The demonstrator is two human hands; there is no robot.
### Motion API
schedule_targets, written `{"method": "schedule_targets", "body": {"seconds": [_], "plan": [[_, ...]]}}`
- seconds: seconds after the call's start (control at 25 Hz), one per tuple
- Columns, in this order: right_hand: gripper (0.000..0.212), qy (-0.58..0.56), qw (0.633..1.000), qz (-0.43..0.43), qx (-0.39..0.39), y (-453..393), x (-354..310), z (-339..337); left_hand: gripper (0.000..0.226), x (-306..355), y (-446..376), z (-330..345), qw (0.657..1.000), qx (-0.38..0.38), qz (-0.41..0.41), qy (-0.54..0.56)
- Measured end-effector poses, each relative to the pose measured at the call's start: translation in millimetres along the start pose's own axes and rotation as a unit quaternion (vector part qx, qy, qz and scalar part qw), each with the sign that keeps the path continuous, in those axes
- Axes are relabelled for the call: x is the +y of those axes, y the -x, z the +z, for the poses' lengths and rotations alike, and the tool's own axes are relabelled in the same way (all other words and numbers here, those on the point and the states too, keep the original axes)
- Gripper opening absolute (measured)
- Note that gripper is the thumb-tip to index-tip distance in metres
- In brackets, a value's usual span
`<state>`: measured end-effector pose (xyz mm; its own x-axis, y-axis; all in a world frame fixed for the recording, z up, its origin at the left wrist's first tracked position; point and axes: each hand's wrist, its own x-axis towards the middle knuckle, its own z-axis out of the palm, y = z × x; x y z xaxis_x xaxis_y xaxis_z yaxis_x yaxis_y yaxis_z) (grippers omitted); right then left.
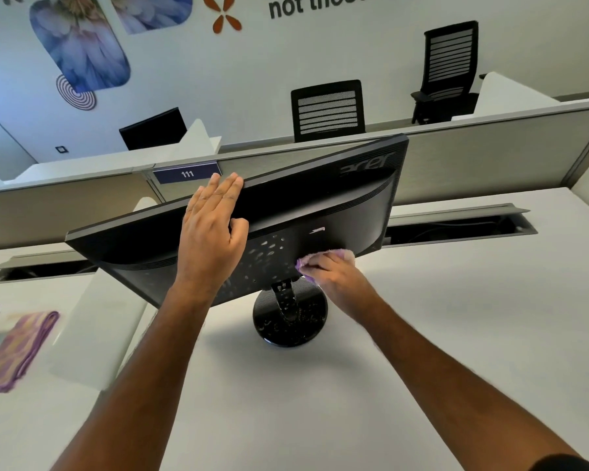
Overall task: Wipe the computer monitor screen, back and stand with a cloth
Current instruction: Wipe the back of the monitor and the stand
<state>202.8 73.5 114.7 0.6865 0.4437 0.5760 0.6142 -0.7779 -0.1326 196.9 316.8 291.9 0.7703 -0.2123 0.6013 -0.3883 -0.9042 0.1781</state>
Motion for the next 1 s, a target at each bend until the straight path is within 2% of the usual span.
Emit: {"method": "schedule_targets", "body": {"seconds": [0.12, 0.2, 0.28, 0.4, 0.48, 0.6, 0.76, 1.0], "plan": [[0.037, 0.017, 0.998, 0.036, -0.055, 18.0, 11.4, 24.2, 0.062, 2.3, 2.6, -1.9, 1.000, -0.005, 0.003, 0.002], [0.041, -0.002, 0.997, 0.056, -0.047, 16.6, 10.4, 17.3, 0.062, 2.4, 4.0, -3.1, 1.000, -0.008, -0.001, 0.005], [0.043, -0.061, 0.996, 0.063, 0.007, 6.4, -1.8, -8.8, 0.062, 0.8, 3.6, -4.1, 1.000, -0.008, -0.006, 0.008], [0.041, -0.128, 0.977, 0.075, 0.153, -25.3, -24.6, -62.1, 0.062, 1.7, 2.4, -2.7, 1.000, -0.006, -0.005, 0.011], [0.041, -0.124, 0.972, 0.069, 0.190, -46.0, -30.5, -80.9, 0.062, 3.4, 2.6, -1.3, 1.000, -0.002, -0.009, 0.016], [0.046, -0.092, 0.983, 0.027, 0.158, -50.1, -30.4, -74.4, 0.062, 0.8, 3.0, -2.8, 1.000, -0.008, -0.016, 0.022], [0.042, -0.028, 0.996, -0.041, 0.075, -36.0, -25.1, -34.8, 0.061, 0.8, 1.7, -1.3, 1.000, -0.008, -0.010, 0.016], [0.048, 0.012, 0.995, 0.007, -0.101, 7.8, -13.7, 14.4, 0.062, 2.3, 2.2, -1.7, 1.000, -0.008, -0.012, 0.018]]}}
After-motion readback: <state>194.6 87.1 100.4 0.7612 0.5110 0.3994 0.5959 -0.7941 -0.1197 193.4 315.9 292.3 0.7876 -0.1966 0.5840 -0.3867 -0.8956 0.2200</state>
